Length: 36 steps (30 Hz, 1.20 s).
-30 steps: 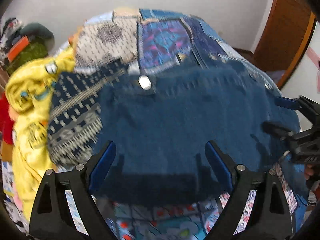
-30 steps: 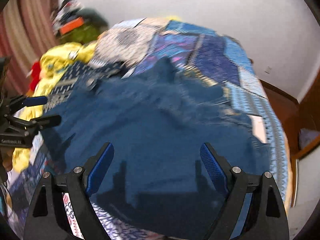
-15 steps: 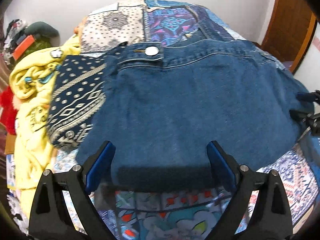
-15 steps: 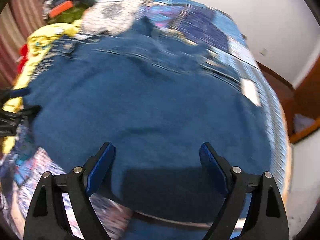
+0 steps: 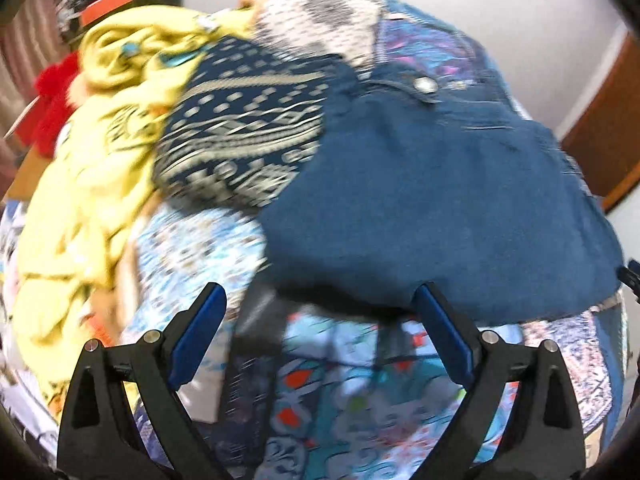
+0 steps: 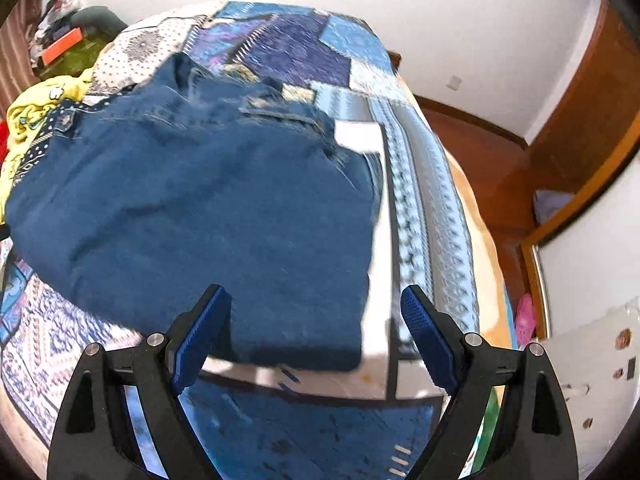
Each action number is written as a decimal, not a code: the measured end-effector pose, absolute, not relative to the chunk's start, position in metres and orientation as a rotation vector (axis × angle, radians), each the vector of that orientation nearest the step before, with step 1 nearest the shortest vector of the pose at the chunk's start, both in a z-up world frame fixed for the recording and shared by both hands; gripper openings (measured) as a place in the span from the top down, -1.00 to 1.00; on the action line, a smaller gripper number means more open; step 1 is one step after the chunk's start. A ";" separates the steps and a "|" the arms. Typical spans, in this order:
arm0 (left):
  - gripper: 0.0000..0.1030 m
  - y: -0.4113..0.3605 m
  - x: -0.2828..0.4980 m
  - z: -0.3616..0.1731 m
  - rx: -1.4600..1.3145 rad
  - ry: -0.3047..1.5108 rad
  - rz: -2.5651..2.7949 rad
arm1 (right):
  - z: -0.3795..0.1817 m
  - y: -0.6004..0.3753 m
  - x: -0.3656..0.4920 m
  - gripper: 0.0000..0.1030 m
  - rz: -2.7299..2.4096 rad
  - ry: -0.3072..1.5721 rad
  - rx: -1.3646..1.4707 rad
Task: Fold large clothes
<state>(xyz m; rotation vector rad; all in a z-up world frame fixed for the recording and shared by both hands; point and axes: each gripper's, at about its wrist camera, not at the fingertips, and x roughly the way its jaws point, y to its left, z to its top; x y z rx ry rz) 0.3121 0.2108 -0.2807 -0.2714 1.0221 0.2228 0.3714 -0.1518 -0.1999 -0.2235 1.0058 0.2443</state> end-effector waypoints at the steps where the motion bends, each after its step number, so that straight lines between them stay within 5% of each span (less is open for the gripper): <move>1: -0.87 0.215 0.307 -0.281 -0.263 1.019 0.265 | -0.202 -0.159 0.370 -0.68 0.250 1.018 -0.183; 15: -0.87 0.233 0.287 -0.270 -0.787 0.895 0.027 | -0.170 -0.151 0.369 -0.68 0.244 0.963 -0.154; 25: -0.81 0.195 0.330 -0.304 -0.882 0.933 -0.063 | -0.186 -0.080 0.371 -0.68 0.399 0.962 -0.250; 30: -0.64 0.197 0.349 -0.323 -0.964 0.898 -0.047 | -0.214 -0.069 0.371 -0.69 0.429 1.030 -0.241; 36: -0.14 0.209 0.366 -0.342 -1.126 0.818 -0.062 | -0.214 -0.066 0.372 -0.75 0.430 1.028 -0.244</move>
